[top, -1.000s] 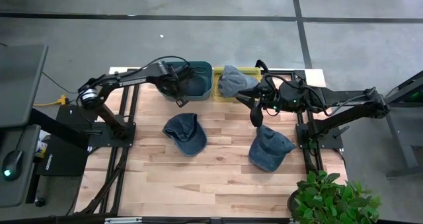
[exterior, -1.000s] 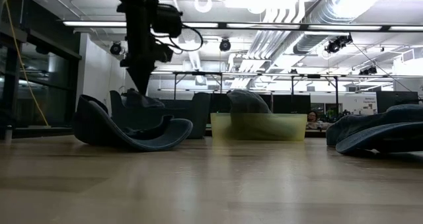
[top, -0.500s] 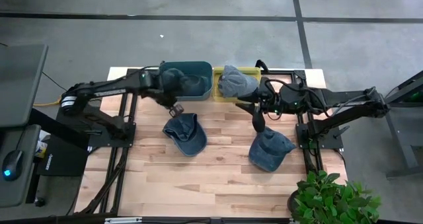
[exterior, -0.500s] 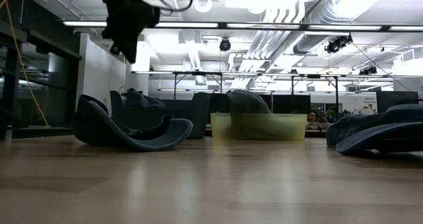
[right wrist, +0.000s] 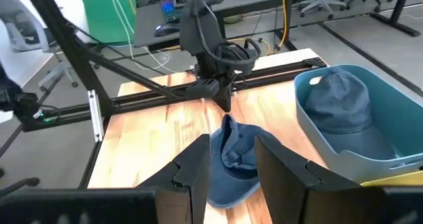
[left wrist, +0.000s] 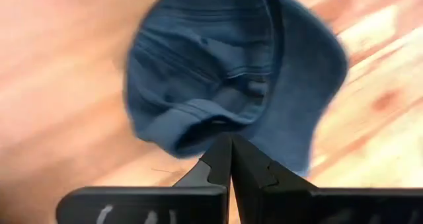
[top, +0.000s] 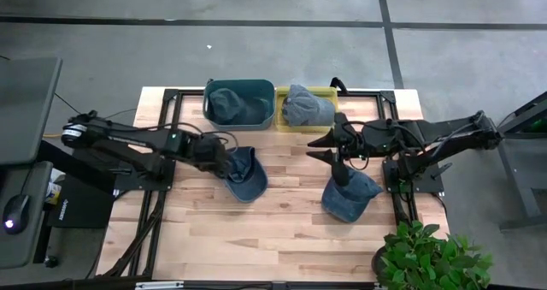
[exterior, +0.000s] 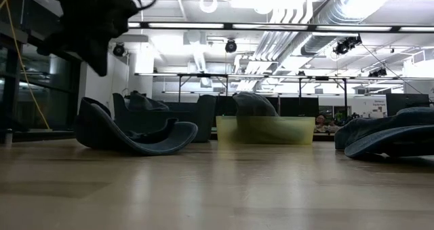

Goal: Pick & Place hat
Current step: Put the left blue cap into the blue bin

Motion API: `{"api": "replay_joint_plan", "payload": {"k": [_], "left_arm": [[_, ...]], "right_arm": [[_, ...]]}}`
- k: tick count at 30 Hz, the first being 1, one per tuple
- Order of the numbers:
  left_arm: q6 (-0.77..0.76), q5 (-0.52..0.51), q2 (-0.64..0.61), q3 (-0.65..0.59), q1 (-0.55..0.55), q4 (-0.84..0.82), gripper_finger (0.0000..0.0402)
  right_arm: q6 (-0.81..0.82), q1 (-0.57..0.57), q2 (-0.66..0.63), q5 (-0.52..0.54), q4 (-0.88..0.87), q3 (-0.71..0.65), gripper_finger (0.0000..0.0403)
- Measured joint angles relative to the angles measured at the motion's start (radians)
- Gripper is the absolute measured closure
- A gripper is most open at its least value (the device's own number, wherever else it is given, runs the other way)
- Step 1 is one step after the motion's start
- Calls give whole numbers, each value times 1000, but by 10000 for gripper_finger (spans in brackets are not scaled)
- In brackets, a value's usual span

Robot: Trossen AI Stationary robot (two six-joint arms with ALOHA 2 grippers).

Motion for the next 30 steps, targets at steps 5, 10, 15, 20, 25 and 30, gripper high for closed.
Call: {"api": "replay_joint_plan", "payload": {"k": [5,10,15,20,25,30], "left_arm": [[-217,-85,-37,-26,-71,-36,401],[-377,-159,-55,-29,-94,-134,377],[-500,-166,-65,-29,-94,-200,294],[-541,-49,-105,-85,-54,-185,196],[-534,40,-243,-244,28,-6,143],[-569,79,-387,-404,139,210,136]], "right_arm": [[0,21,0,0,-24,0,289],[0,40,0,0,-42,0,289],[2,57,0,0,-47,0,289],[1,72,0,0,-48,0,289],[0,76,0,0,-52,0,289],[-3,75,0,0,-55,0,289]]}}
